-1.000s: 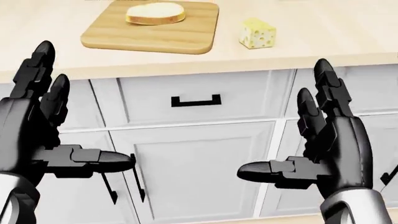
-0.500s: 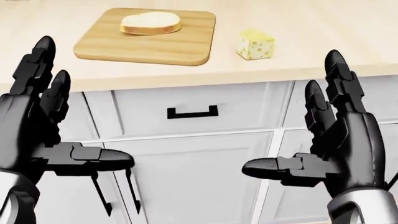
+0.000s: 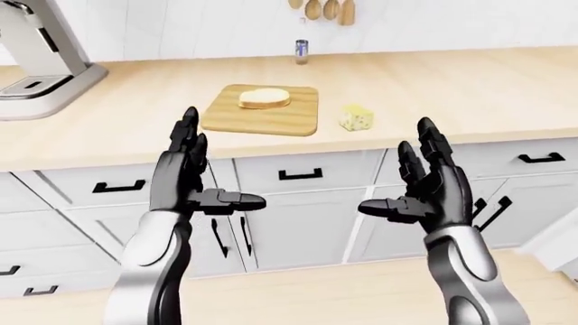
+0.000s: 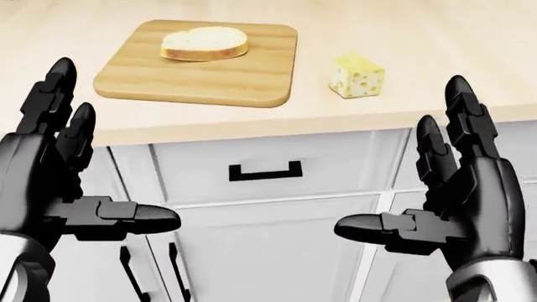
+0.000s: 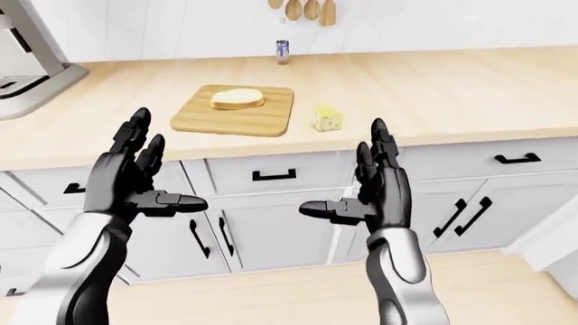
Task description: Pick up the wedge of cheese and place it on the slice of bread to prepare a simple cheese on bread dish.
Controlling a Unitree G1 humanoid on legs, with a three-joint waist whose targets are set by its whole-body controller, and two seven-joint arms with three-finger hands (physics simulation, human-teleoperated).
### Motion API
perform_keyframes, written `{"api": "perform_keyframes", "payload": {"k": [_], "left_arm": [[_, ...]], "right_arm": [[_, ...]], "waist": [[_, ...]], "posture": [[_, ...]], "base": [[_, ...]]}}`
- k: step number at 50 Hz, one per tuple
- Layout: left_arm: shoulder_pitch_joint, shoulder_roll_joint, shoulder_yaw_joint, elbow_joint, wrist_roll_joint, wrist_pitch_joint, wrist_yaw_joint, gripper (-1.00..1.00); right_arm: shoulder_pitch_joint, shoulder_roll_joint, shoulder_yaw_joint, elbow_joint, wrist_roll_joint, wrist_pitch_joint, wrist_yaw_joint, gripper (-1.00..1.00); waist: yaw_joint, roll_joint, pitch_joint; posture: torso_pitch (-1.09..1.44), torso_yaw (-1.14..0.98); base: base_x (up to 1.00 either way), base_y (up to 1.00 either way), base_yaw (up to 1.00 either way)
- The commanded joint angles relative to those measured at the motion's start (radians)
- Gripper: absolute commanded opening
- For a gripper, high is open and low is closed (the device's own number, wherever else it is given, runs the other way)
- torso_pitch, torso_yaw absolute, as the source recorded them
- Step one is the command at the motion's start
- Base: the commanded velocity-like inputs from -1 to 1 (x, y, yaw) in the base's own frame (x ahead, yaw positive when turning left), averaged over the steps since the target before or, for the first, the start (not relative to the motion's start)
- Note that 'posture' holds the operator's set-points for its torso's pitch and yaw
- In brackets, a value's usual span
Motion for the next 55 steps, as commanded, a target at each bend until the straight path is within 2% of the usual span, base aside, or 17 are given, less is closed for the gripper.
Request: {"api": "perform_keyframes", "payload": {"k": [1, 5, 8, 9, 11, 17, 22, 31, 33, 35, 37, 39, 42, 47, 50, 51, 55], "left_arm": [[-0.026, 0.001, -0.009, -0.043, -0.007, -0.039, -0.005, 1.0], [-0.034, 0.003, -0.007, -0.049, -0.008, -0.028, -0.005, 1.0], [-0.039, 0.004, -0.008, -0.053, -0.008, -0.02, -0.004, 1.0], [-0.042, 0.005, -0.007, -0.055, -0.009, -0.016, -0.004, 1.0], [-0.045, 0.005, -0.007, -0.057, -0.009, -0.012, -0.003, 1.0], [-0.053, 0.01, 0.004, -0.058, -0.015, -0.01, -0.005, 1.0], [-0.055, 0.018, 0.019, -0.089, -0.029, 0.016, -0.002, 1.0], [-0.085, 0.04, 0.042, -0.141, -0.058, 0.085, 0.013, 1.0], [-0.094, 0.046, 0.05, -0.157, -0.066, 0.106, 0.016, 1.0], [-0.101, 0.052, 0.058, -0.169, -0.074, 0.123, 0.018, 1.0], [-0.1, 0.054, 0.061, -0.173, -0.077, 0.124, 0.02, 1.0], [-0.099, 0.055, 0.06, -0.171, -0.079, 0.122, 0.022, 1.0], [-0.092, 0.056, 0.058, -0.161, -0.08, 0.106, 0.021, 1.0], [-0.09, 0.053, 0.049, -0.156, -0.078, 0.102, 0.025, 1.0], [-0.087, 0.05, 0.045, -0.145, -0.074, 0.09, 0.023, 1.0], [-0.085, 0.05, 0.043, -0.144, -0.073, 0.088, 0.023, 1.0], [-0.083, 0.045, 0.038, -0.133, -0.069, 0.075, 0.023, 1.0]], "right_arm": [[-0.022, -0.01, -0.013, -0.053, 0.007, -0.035, -0.008, 1.0], [-0.022, -0.013, -0.018, -0.063, 0.015, -0.03, -0.012, 1.0], [-0.023, -0.015, -0.017, -0.061, 0.015, -0.031, -0.013, 1.0], [-0.025, -0.015, -0.017, -0.067, 0.017, -0.025, -0.016, 1.0], [-0.026, -0.016, -0.017, -0.067, 0.017, -0.024, -0.017, 1.0], [-0.028, -0.021, -0.022, -0.071, 0.018, -0.02, -0.014, 1.0], [-0.032, -0.027, -0.038, -0.101, 0.032, 0.004, -0.02, 1.0], [-0.052, -0.042, -0.069, -0.148, 0.083, 0.021, -0.037, 1.0], [-0.053, -0.047, -0.069, -0.152, 0.084, 0.025, -0.04, 1.0], [-0.054, -0.051, -0.072, -0.157, 0.085, 0.027, -0.041, 1.0], [-0.055, -0.053, -0.074, -0.166, 0.087, 0.034, -0.044, 1.0], [-0.055, -0.053, -0.079, -0.165, 0.089, 0.033, -0.044, 1.0], [-0.057, -0.056, -0.087, -0.168, 0.097, 0.04, -0.048, 1.0], [-0.059, -0.059, -0.098, -0.163, 0.108, 0.04, -0.056, 1.0], [-0.056, -0.061, -0.105, -0.159, 0.115, 0.032, -0.058, 1.0], [-0.054, -0.063, -0.104, -0.158, 0.114, 0.028, -0.057, 1.0], [-0.051, -0.065, -0.108, -0.147, 0.117, 0.02, -0.06, 1.0]], "waist": [[-0.003, -0.001, -0.01], [0.004, -0.046, -0.003], [0.006, -0.121, -0.023], [-0.004, -0.096, -0.02], [-0.006, -0.101, -0.008], [-0.016, -0.05, -0.007], [-0.023, 0.026, -0.049], [-0.001, -0.038, -0.003], [0.007, -0.083, -0.012], [0.009, -0.071, -0.009], [-0.005, -0.058, -0.034], [-0.011, -0.087, -0.036], [-0.018, -0.083, -0.041], [-0.029, -0.027, -0.016], [-0.028, 0.084, -0.027], [-0.024, 0.032, -0.001], [-0.016, 0.016, -0.015]], "posture": [[0.0, 0.0], [0.0, 0.0], [0.0, 0.0], [0.0, 0.0], [0.0, 0.0], [0.0, 0.0], [0.0, 0.0], [0.0, 0.0], [0.0, 0.0], [0.0, 0.0], [0.0, 0.0], [0.0, 0.0], [0.0, 0.0], [0.0, 0.0], [0.0, 0.0], [0.0, 0.0], [0.0, 0.0]], "base": [[0.27, 0.0, 0.0], [0.28, 0.0, 0.0], [0.27, 0.0, 0.0], [0.26, 0.0, 0.0], [0.26, 0.0, 0.0], [0.2, 0.01, 0.0], [0.04, 0.07, 0.0], [0.0, 0.03, 0.0], [0.0, 0.0, 0.0], [0.0, 0.0, 0.0], [0.0, 0.17, 0.0], [0.0, 0.28, 0.0], [0.0, 0.28, 0.0], [0.05, 0.28, 0.0], [0.19, 0.18, 0.0], [0.2, 0.13, 0.0], [0.2, 0.11, 0.0]]}}
